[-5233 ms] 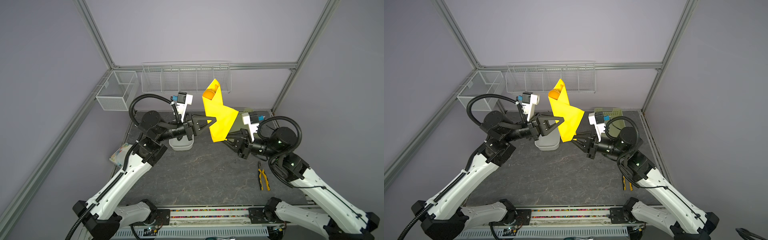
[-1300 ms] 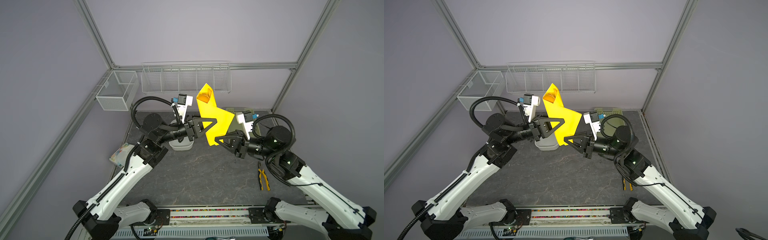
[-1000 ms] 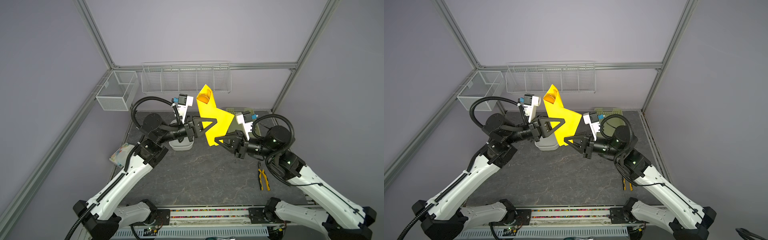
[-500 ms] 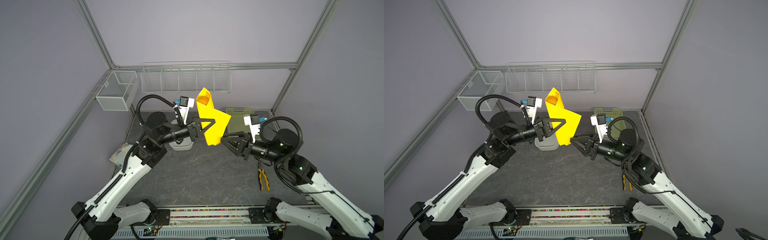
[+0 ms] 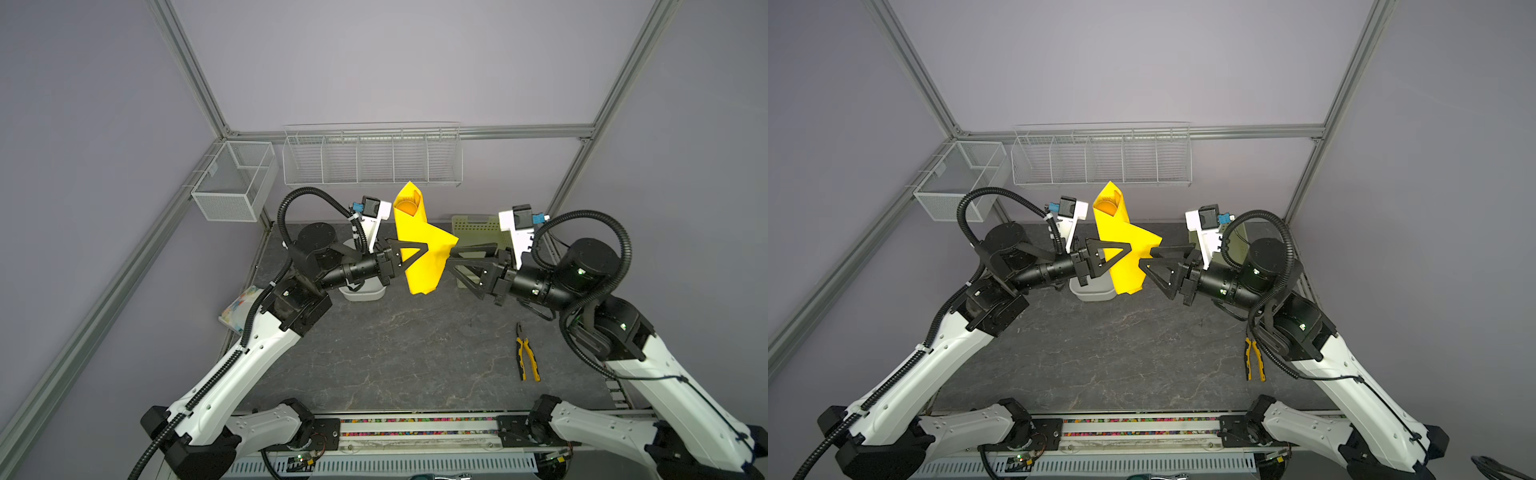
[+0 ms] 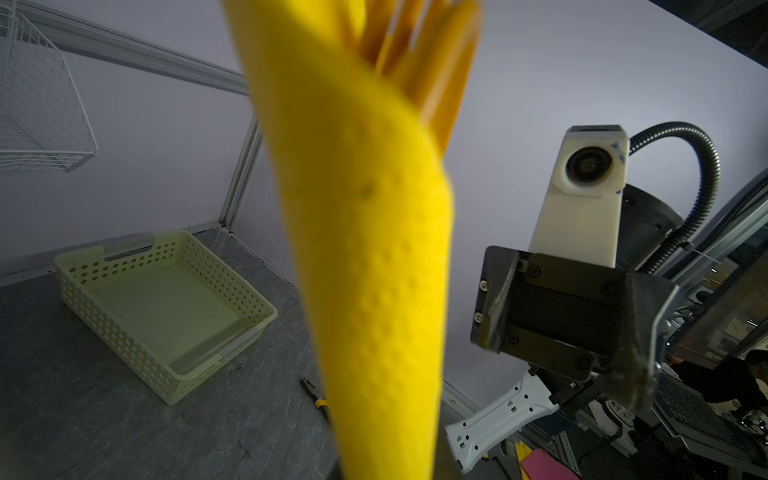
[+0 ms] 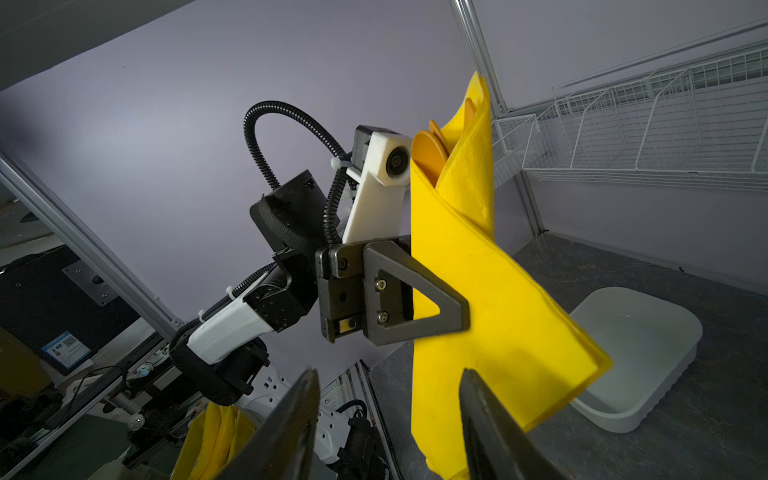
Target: Place the utensils on the paper napkin and roll it up
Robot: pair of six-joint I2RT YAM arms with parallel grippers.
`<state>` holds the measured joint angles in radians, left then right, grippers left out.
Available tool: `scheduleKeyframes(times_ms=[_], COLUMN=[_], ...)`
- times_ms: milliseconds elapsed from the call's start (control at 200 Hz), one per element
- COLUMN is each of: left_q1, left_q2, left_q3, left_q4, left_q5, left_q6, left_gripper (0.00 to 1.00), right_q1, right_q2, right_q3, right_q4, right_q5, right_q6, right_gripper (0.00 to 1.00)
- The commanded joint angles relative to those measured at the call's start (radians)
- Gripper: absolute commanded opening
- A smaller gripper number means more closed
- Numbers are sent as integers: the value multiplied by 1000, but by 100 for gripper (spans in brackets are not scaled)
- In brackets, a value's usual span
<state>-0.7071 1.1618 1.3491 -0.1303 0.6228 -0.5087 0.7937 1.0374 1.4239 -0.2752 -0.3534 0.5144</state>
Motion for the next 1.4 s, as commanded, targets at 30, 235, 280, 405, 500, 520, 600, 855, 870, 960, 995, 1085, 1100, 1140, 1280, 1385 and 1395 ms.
scheduleKeyframes(times_ms=[30, 235, 280, 405, 500, 520, 600, 855, 870, 960, 995, 1085, 1100, 1140, 1280, 1385, 1395], left_q1=[5, 4, 4, 4, 4, 4, 4, 5, 5, 4, 5, 4, 4, 4, 4, 5, 5], left_q2=[-13, -9, -7, -2, -2, -3, -1, -1, -1, 2, 8, 19, 20, 25, 36, 45, 45], left_q3=[25, 33, 33, 35, 36, 36, 38, 43, 42, 42, 44, 52, 53, 56, 59, 58, 59], left_q4=[-3, 0, 2, 9, 11, 12, 15, 41, 43, 66, 74, 89, 92, 96, 97, 95, 94], left_q5=[25, 56, 65, 86, 94, 96, 105, 133, 135, 145, 151, 169, 171, 173, 166, 159, 158], left_q6=[37, 41, 41, 37, 33, 32, 29, 4, 1, -15, -21, -36, -38, -43, -48, -51, -50], left_gripper=[3, 2, 2, 2, 2, 2, 2, 2, 2, 2, 2, 2, 2, 2, 2, 2, 2], right_q1=[3, 3, 3, 5, 4, 4, 4, 4, 4, 5, 4, 5, 3, 5, 4, 6, 7], right_q2=[42, 56, 57, 62, 64, 65, 70, 82, 82, 87, 89, 89, 88, 86, 81, 79, 79], right_q3=[27, 17, 15, 17, 17, 18, 20, 29, 29, 36, 38, 42, 41, 42, 43, 43, 43], right_q4=[-63, -100, -99, -80, -70, -69, -65, -83, -85, -85, -84, -89, -90, -86, -55, -34, -31], right_q5=[-42, -7, -11, -40, -49, -51, -60, -53, -54, -64, -69, -67, -67, -69, -108, -132, -134], right_q6=[-16, -3, 2, 12, 16, 16, 13, 13, 13, 16, 16, 12, 12, 11, 20, 29, 30], right_gripper=[56, 55, 54, 52, 51, 51, 50, 49, 49, 48, 47, 46, 46, 43, 37, 36, 36])
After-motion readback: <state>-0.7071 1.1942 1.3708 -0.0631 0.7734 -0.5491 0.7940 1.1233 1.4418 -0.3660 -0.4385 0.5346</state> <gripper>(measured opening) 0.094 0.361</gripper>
